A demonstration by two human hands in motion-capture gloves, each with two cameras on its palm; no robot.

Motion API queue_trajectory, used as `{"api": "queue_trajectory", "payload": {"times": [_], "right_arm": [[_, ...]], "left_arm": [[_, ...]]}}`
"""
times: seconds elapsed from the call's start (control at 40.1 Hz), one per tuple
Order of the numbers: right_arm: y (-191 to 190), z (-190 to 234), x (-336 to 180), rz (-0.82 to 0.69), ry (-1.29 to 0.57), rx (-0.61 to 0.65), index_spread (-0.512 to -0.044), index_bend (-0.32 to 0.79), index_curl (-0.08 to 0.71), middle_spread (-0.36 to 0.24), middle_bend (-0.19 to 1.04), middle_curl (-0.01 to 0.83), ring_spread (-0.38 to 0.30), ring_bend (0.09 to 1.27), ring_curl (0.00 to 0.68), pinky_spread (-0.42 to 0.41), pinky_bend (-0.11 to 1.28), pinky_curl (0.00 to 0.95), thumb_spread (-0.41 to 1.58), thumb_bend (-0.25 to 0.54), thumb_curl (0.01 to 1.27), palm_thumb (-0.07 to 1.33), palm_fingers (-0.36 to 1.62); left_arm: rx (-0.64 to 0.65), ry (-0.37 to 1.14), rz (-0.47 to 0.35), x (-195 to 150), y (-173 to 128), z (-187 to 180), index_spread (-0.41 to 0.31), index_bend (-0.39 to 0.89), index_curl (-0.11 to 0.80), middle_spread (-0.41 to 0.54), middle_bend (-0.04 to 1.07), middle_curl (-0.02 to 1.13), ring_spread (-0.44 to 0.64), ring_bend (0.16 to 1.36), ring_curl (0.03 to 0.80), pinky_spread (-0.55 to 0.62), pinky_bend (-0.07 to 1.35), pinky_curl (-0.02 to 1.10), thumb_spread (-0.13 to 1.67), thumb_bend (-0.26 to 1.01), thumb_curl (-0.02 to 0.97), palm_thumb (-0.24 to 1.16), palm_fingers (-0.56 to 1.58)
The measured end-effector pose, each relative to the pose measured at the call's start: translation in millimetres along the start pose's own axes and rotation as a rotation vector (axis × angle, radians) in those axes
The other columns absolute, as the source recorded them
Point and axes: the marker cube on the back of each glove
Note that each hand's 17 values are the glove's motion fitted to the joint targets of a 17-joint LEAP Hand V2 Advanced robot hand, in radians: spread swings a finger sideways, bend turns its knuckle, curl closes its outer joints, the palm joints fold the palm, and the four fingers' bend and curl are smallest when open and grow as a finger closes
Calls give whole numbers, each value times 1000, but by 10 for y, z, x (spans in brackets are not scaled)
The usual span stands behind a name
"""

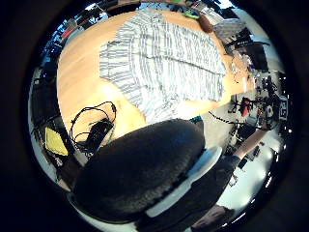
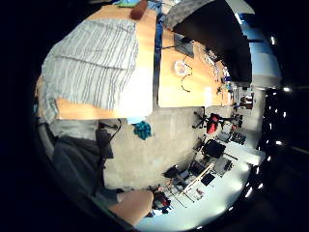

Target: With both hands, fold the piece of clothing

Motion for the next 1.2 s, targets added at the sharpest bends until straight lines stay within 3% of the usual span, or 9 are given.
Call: {"api": "queue_trajectory", "payload": {"times": [0.1, 0.224, 0.474, 0.623, 0.773, 0.947, 1.022, 1.197], "right_arm": [[10, -9, -20, -8, 5, 2, -243, 161, 87, -14, 164, 61, 75, 325, 91, 153, 455, 148, 652, 259, 58, 378, 286], [29, -24, -38, -18, 3, 12, -304, 158, 134, -18, 174, 101, 99, 344, 130, 193, 481, 199, 917, 274, 79, 408, 252], [15, 10, -27, -15, -2, -2, -352, 154, 188, -21, 180, 161, 119, 367, 171, 226, 493, 249, 1185, 258, 110, 424, 216], [9, 104, -33, -18, 38, -46, -361, 158, 212, -22, 183, 189, 124, 366, 188, 232, 492, 267, 1258, 240, 124, 430, 198], [-10, 573, -57, -60, 35, -150, -365, 160, 232, -22, 178, 210, 131, 352, 200, 235, 494, 283, 1258, 215, 143, 455, 166], [-104, 1399, -144, -118, -3, -342, -369, 147, 243, -23, 175, 227, 130, 378, 220, 238, 496, 296, 1207, 176, 168, 494, 161], [-192, 1761, -155, -106, 17, -390, -369, 133, 242, -23, 174, 233, 124, 394, 230, 238, 508, 304, 1182, 163, 180, 519, 160], [-358, 2460, -138, -91, 104, -455, -368, 118, 233, -23, 183, 247, 94, 451, 256, 230, 531, 320, 1142, 125, 202, 560, 184]], "left_arm": [[10, 2, -2, -18, 4, -10, -57, 107, 43, 120, 136, 35, 248, 457, 104, 288, 409, 114, 473, -85, 9, -116, 77], [27, 23, -2, -56, -16, -18, -70, 130, 79, 157, 157, 67, 327, 523, 146, 370, 456, 161, 631, -78, 26, -104, 29], [-17, 61, 25, -69, -56, 67, -59, 128, 130, 170, 196, 133, 354, 604, 191, 420, 499, 216, 773, -56, 77, -62, 26], [3, 88, 105, 118, 0, 205, -48, 158, 161, 162, 201, 171, 354, 619, 208, 421, 494, 237, 801, -42, 116, -33, 50], [-49, 149, 266, 590, 40, 788, -51, 231, 219, 108, 205, 202, 274, 609, 208, 373, 450, 237, 829, -30, 151, -10, 218], [-198, 260, 396, 1175, 49, 1622, -62, 205, 264, 71, 169, 233, 207, 585, 224, 308, 453, 265, 850, -26, 186, 1, 269], [-235, 273, 409, 1339, -1, 1930, -57, 166, 271, 69, 144, 233, 173, 600, 237, 257, 509, 290, 856, -12, 205, 32, 318], [-250, 128, 362, 1523, -77, 2392, -56, 148, 280, 62, 148, 239, 111, 618, 260, 176, 552, 319, 864, -22, 233, 60, 342]]}}
